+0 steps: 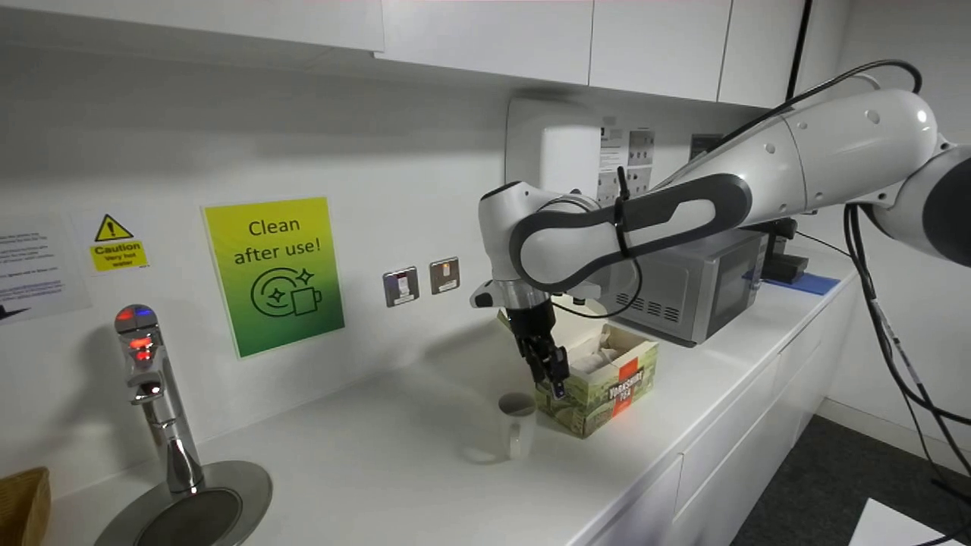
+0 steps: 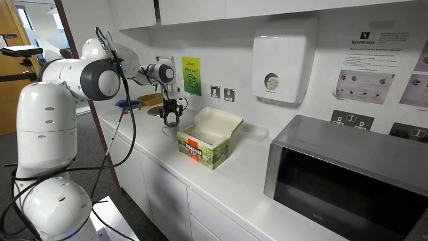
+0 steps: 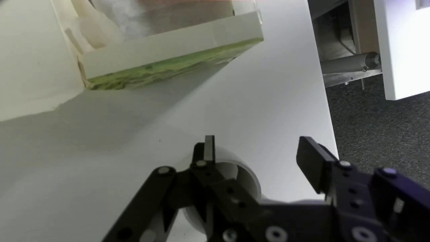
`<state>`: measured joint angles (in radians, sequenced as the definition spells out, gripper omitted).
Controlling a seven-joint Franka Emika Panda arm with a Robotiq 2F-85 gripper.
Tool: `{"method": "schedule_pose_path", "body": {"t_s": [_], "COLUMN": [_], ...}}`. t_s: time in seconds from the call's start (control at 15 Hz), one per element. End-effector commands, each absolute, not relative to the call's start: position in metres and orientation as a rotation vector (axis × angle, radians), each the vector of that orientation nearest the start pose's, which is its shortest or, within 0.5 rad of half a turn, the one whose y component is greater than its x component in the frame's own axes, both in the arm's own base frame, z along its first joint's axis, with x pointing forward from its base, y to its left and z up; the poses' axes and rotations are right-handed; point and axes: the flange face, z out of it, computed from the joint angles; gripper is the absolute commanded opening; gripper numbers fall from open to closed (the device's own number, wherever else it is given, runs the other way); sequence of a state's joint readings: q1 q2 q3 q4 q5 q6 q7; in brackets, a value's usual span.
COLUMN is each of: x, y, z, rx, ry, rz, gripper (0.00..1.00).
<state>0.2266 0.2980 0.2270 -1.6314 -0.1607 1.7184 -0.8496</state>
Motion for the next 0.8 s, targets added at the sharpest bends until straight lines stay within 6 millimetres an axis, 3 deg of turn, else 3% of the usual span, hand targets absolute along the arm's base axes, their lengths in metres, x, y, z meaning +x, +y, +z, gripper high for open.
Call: {"method": "schedule_pose_path", "body": {"t_s": [0.0,0.07,0.33,0.73], "x": [0.582,0.583,0.589,0.596], "y": [0.262,0.264,0.268,0.271], "z": [0.451,0.453,0.459,0.456], "rx": [-2.524,-2.529,-2.547,-2.573], "ry": [-1.961,-1.959,-1.934,-1.9], "rz": [0.291,0.28,0.245,0.236], "gripper": [0.76,0.78,0.64,0.69]}}
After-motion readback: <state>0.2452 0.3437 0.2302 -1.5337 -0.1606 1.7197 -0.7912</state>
